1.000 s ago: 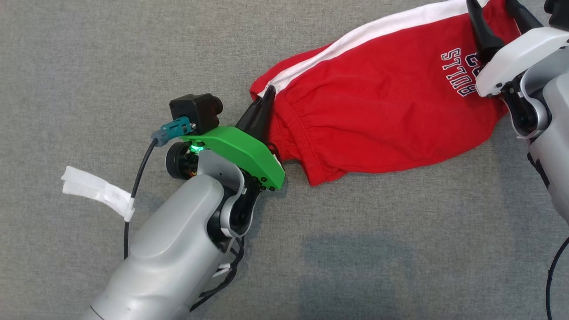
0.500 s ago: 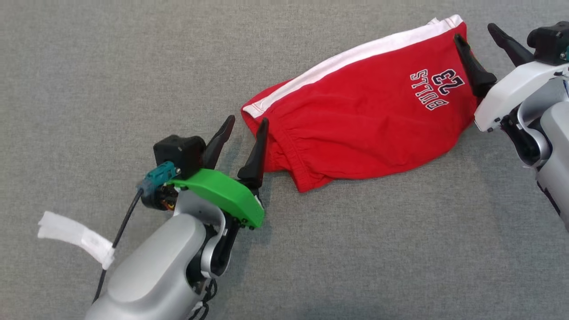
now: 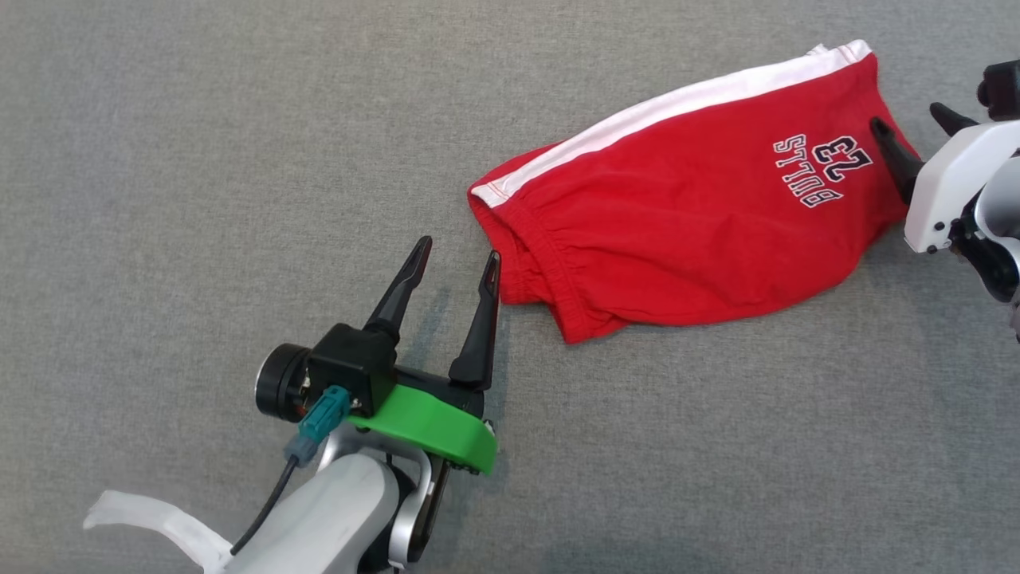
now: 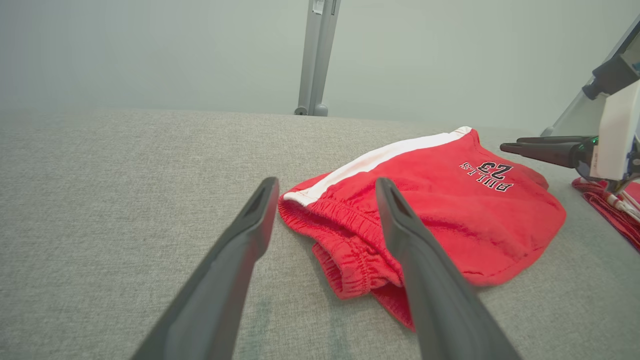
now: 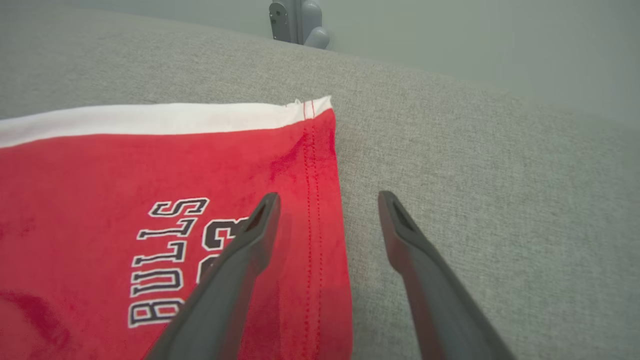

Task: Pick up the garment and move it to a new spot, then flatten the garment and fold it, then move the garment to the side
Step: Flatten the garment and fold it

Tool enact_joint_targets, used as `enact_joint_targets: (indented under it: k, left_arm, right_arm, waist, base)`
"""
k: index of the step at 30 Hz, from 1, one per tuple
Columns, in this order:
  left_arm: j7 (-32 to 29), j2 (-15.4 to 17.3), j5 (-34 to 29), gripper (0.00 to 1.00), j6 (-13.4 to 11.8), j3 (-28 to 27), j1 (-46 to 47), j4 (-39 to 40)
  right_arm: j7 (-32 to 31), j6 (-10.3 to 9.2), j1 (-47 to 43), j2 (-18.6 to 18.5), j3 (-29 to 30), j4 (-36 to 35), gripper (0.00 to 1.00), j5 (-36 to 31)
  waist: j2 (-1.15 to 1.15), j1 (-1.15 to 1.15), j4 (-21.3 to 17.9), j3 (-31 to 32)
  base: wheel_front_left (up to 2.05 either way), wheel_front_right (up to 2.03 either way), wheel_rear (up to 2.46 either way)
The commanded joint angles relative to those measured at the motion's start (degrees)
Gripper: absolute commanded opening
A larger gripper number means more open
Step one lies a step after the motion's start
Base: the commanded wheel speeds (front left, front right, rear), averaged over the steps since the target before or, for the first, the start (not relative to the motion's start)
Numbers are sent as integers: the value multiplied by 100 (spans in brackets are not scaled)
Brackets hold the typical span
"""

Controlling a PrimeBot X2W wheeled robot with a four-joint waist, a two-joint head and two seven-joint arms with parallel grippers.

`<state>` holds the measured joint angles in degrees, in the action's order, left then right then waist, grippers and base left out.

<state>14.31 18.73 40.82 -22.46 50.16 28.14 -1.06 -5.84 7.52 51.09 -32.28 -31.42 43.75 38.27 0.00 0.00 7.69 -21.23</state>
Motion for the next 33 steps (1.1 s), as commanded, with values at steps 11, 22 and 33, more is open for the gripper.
enact_joint_targets:
  k: [11,22,33]
  left_arm:
    - [87,-295,-319,100,116,-166,-264,-235]
    - [90,-450,-387,100,347,-377,-483,-440]
    - [87,-301,-493,100,530,-592,-965,-657]
  right_arm:
    - [-708,-2,-142,98,4,193,100,493]
    - [-994,-7,-370,-10,-66,33,0,1075]
    - [-480,-7,-1003,-24,-88,-563,0,1683]
  waist:
    - [0,0,396,-268]
    - [0,0,289,-89]
    - [0,0,-269,577]
  base:
    - [0,0,0]
    - [0,0,0]
    - [0,0,0]
